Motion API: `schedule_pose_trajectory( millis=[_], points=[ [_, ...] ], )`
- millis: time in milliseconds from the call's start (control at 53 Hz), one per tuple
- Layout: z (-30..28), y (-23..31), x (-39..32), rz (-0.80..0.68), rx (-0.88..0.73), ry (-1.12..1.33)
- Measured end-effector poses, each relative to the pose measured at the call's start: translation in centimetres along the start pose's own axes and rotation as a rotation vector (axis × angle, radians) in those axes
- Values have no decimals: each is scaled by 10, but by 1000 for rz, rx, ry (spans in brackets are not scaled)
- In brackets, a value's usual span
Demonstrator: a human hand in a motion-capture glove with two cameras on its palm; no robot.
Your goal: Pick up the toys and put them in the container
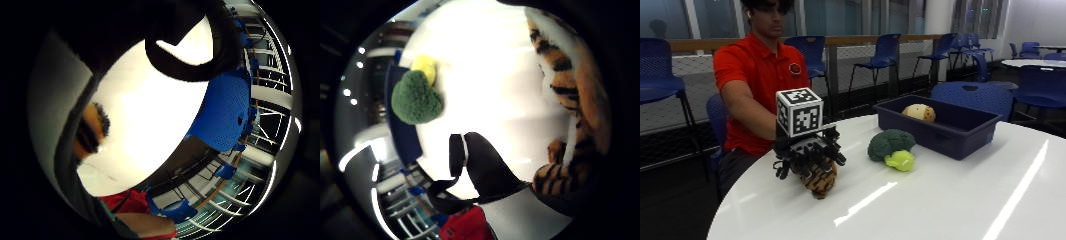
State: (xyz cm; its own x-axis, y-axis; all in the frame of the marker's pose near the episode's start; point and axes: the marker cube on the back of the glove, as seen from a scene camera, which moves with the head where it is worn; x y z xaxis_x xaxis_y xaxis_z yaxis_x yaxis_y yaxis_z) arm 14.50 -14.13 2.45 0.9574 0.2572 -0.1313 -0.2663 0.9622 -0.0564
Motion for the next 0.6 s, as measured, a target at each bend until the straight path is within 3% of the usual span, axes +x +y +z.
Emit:
schedule_pose_trajectory(
  millis=[604],
  points=[
    [28, -11, 2, -12, 7, 42]
  ],
)
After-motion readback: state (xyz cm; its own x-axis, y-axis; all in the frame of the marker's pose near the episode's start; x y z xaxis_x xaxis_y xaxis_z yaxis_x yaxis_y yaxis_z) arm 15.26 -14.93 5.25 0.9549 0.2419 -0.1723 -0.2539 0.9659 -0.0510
